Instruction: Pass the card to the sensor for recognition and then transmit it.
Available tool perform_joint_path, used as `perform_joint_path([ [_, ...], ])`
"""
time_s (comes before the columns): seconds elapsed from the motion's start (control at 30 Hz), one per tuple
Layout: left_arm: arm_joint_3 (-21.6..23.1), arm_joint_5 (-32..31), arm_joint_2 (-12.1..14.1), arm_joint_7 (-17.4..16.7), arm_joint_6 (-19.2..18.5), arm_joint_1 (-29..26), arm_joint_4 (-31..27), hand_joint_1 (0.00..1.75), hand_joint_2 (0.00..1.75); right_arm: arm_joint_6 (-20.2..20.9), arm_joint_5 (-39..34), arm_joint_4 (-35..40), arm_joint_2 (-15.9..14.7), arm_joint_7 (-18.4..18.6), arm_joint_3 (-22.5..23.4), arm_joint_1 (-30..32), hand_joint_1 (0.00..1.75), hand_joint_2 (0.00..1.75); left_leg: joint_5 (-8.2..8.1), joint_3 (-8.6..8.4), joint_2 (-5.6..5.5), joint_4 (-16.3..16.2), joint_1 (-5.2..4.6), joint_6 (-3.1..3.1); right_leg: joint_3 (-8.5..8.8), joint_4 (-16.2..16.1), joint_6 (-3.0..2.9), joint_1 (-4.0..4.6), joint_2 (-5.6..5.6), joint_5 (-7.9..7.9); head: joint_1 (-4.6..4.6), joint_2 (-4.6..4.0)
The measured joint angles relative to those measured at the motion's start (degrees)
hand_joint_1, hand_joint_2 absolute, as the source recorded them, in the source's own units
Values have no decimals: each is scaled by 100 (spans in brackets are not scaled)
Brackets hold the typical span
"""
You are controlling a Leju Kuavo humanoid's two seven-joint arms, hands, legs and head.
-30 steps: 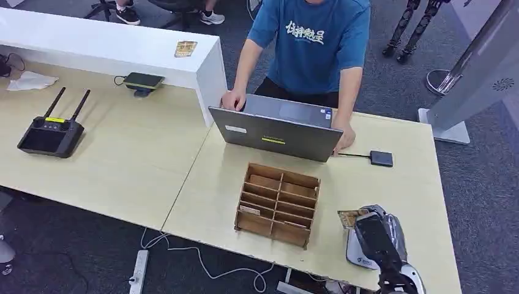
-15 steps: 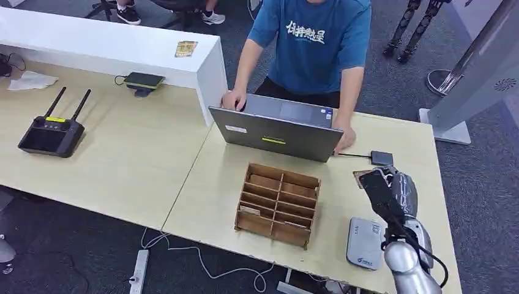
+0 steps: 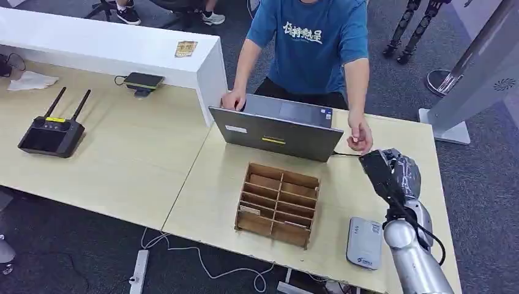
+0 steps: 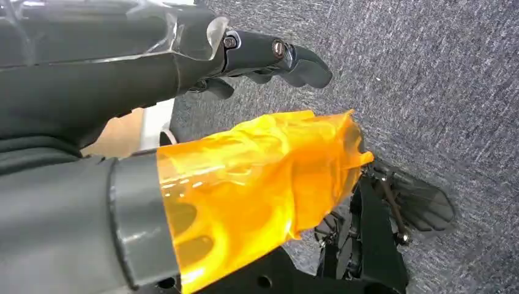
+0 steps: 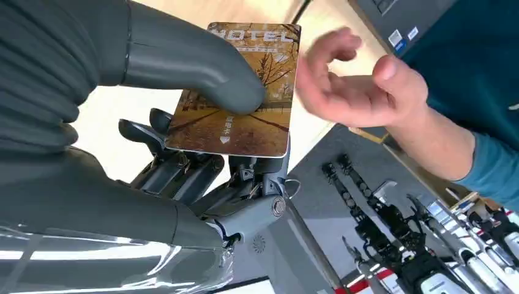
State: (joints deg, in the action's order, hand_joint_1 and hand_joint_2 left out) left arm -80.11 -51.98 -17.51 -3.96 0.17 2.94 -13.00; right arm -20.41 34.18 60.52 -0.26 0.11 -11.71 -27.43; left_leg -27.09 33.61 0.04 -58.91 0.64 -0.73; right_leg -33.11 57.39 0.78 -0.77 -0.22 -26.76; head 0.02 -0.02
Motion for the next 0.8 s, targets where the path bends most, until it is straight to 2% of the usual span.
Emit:
perform_joint_path([
  [0.27, 13, -11, 0, 0, 0, 1, 0, 0, 0, -26, 57, -262, 50, -11, 37, -161, 175, 175, -1, 1, 0, 0, 0, -1, -1, 0, 0, 0, 0, -1, -2, 0],
  [0.4, 63, -53, 4, -9, 0, 6, 0, 0, 0, -193, 173, -347, 59, -24, 61, -251, 175, 175, -1, 2, 0, 0, 0, 0, -2, 0, 0, 0, 1, -1, -2, 0],
  [0.53, 87, -94, 24, -13, 0, 13, 0, 0, 0, -428, 275, -404, 57, -65, 127, -516, 175, 175, 1, 1, 1, 0, 0, -2, -2, 0, 1, 0, 2, 1, -2, 0],
  [0.8, 184, -168, 33, -15, 0, 23, 0, 0, 0, -562, 483, -398, -24, -72, 247, -1159, 175, 175, 2, 0, 1, -2, 0, -2, -3, 0, 3, 0, 3, 4, 0, 0],
])
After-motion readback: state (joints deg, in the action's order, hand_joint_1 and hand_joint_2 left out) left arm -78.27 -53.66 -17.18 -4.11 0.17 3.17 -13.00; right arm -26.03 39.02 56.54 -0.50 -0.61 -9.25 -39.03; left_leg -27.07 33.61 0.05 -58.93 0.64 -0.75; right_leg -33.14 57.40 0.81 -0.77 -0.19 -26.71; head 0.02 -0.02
